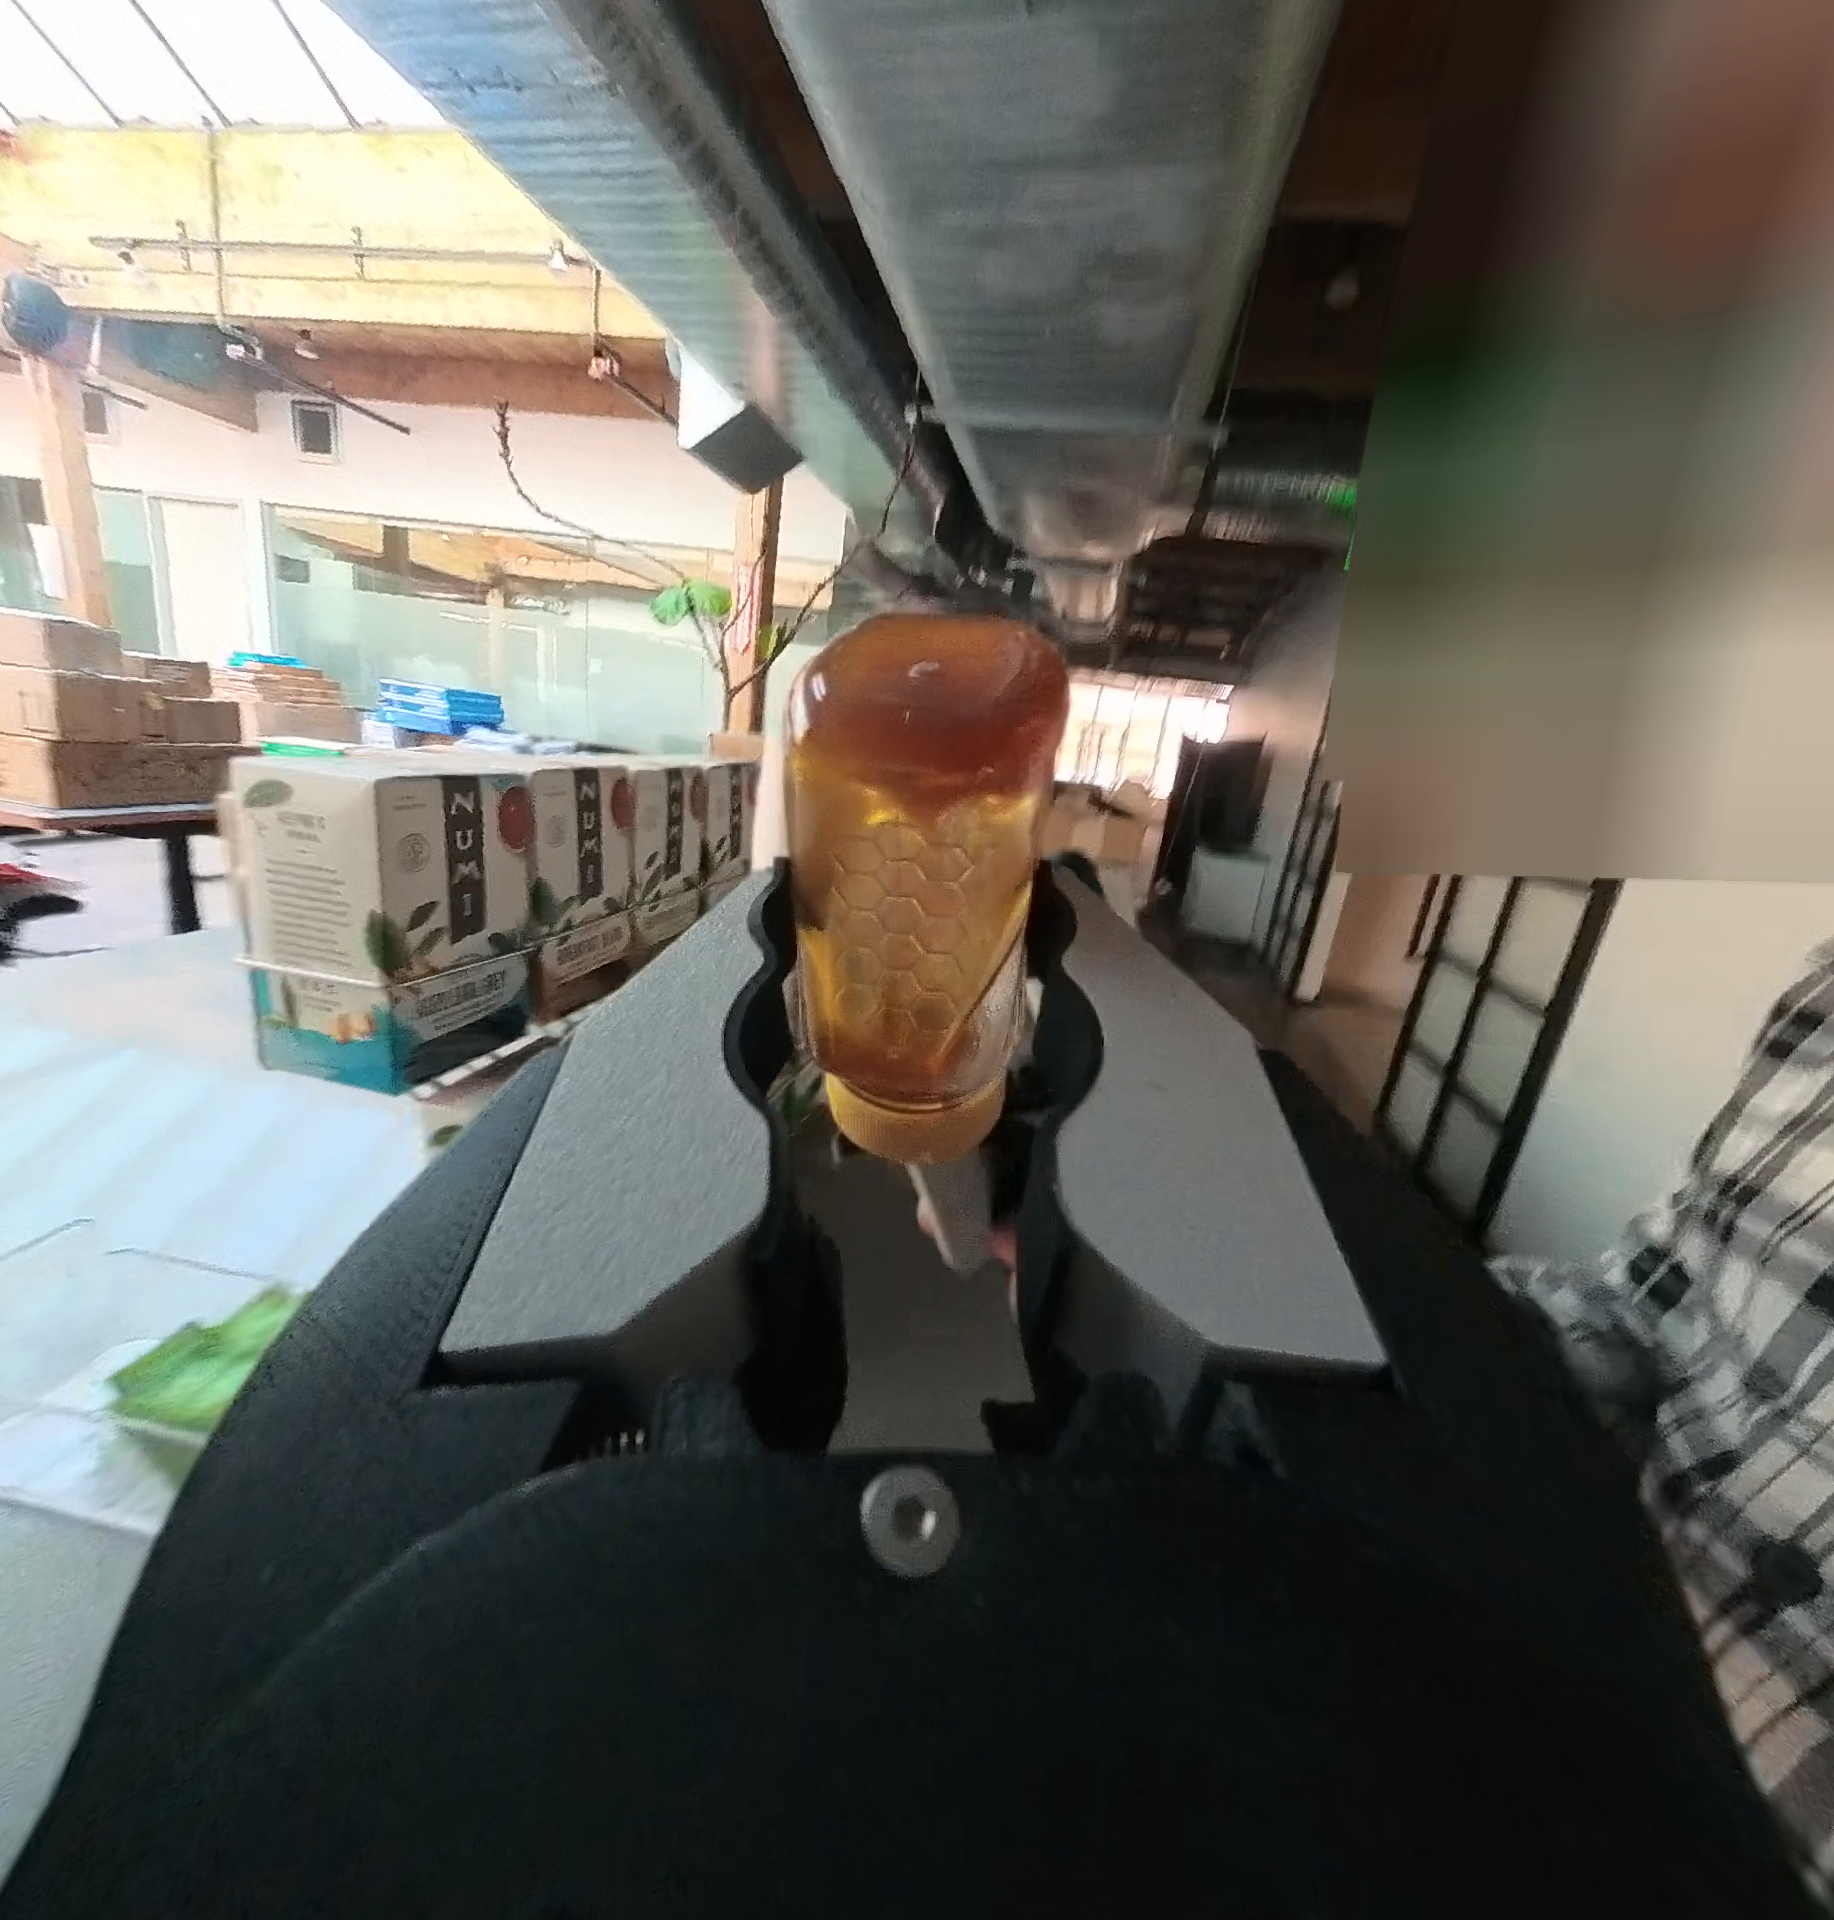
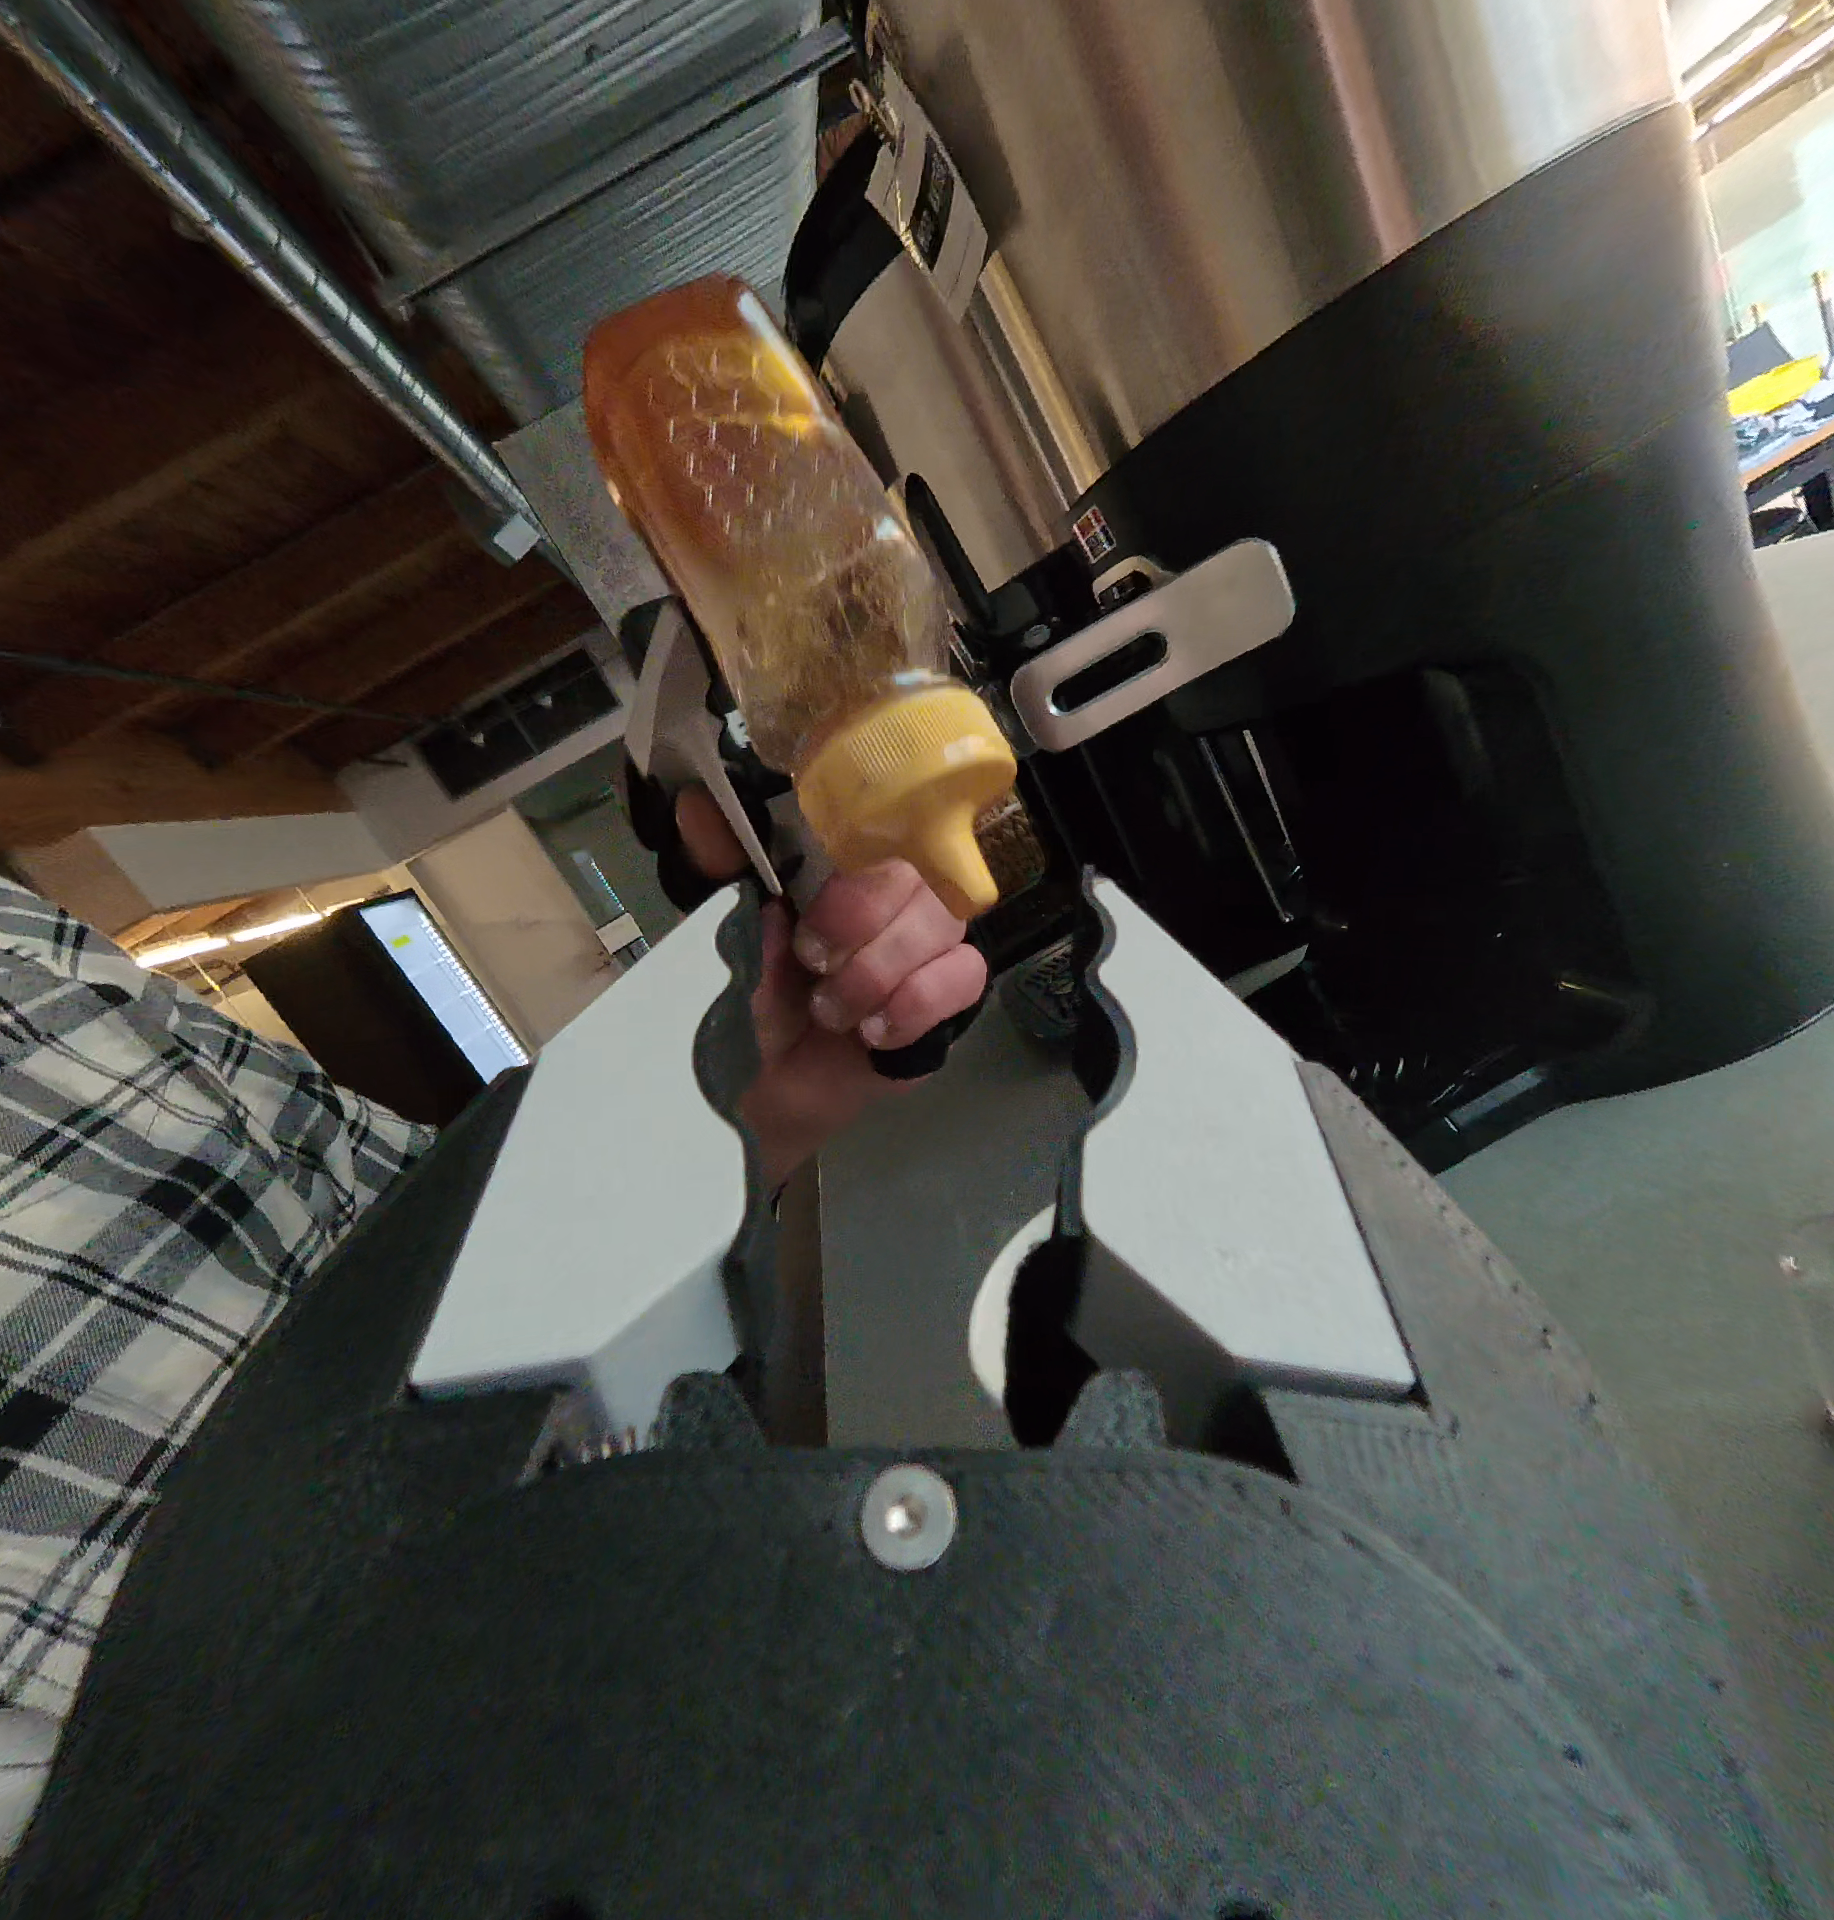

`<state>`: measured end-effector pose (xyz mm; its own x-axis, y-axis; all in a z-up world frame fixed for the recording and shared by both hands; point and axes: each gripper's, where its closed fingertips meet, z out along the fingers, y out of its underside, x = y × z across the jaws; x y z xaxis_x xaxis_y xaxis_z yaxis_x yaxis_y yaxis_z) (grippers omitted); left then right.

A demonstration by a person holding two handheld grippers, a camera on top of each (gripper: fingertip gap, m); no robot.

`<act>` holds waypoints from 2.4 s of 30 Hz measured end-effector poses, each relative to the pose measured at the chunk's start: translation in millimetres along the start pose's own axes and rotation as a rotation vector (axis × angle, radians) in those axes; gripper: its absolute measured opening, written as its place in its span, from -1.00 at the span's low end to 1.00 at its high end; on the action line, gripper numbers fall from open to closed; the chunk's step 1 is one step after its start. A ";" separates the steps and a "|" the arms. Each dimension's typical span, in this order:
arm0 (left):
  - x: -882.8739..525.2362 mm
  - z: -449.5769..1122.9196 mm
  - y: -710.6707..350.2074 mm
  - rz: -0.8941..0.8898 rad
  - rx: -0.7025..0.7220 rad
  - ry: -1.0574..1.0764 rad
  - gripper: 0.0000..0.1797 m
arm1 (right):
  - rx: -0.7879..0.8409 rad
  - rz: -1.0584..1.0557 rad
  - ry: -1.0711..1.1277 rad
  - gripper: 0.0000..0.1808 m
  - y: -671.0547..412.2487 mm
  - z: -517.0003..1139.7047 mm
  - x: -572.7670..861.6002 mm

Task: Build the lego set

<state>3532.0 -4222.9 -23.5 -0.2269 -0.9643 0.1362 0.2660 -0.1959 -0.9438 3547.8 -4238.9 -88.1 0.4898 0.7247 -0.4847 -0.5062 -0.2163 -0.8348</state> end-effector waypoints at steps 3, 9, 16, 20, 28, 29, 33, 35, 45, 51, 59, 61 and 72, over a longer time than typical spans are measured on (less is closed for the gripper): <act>0.4 3.5 0.6 -0.109 0.060 0.034 -0.52 | 0.042 -0.022 -0.015 -0.28 -4.8 0.7 -5.2; 9.3 16.2 12.3 -0.209 0.106 0.095 -0.51 | 0.163 -0.027 -0.059 -0.52 -24.1 -2.7 -12.3; 11.0 20.2 23.6 -0.269 0.091 0.142 -0.51 | 0.131 -0.110 -0.016 -0.53 -43.7 -18.0 -13.3; -0.6 19.1 28.1 -0.303 0.078 0.121 -0.46 | 0.003 -0.190 0.033 -0.52 -56.7 -19.2 -6.5; -27.6 19.0 46.5 -0.413 0.004 0.125 -0.44 | -0.184 -0.219 0.075 -0.52 -76.6 -2.9 17.5; -29.5 19.5 48.1 -0.414 -0.017 0.139 -0.44 | -0.199 -0.220 0.071 -0.52 -78.5 -0.6 19.7; -40.6 19.3 52.3 -0.400 -0.071 0.145 -0.43 | -0.254 -0.247 0.070 -0.53 -86.0 11.6 27.0; -47.0 19.6 58.8 -0.367 -0.110 0.117 -0.40 | -0.289 -0.277 0.070 -0.53 -89.5 18.2 29.7; -73.9 12.9 80.6 -0.292 -0.221 -0.047 -0.27 | -0.443 -0.312 0.146 -0.53 -96.1 36.2 68.6; -71.2 -8.8 97.7 -0.217 -0.303 -0.111 -0.31 | -0.549 -0.404 0.305 -0.54 -99.0 52.6 113.3; -60.3 -44.7 99.6 -0.150 -0.329 -0.094 -0.35 | -0.670 -0.494 0.563 -0.53 -90.4 79.6 180.8; -58.9 -54.0 99.6 -0.148 -0.334 -0.080 -0.35 | -0.686 -0.511 0.658 -0.54 -87.3 78.3 202.0; -52.8 -98.9 100.8 -0.179 -0.342 -0.009 -0.37 | -0.814 -0.697 1.036 -0.53 -75.0 76.1 285.1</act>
<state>3478.1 -4174.2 -155.6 -0.2326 -0.9221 0.3092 -0.1057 -0.2921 -0.9505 3671.4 -3966.3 -143.9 0.9113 0.1335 0.3896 0.3906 -0.5802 -0.7147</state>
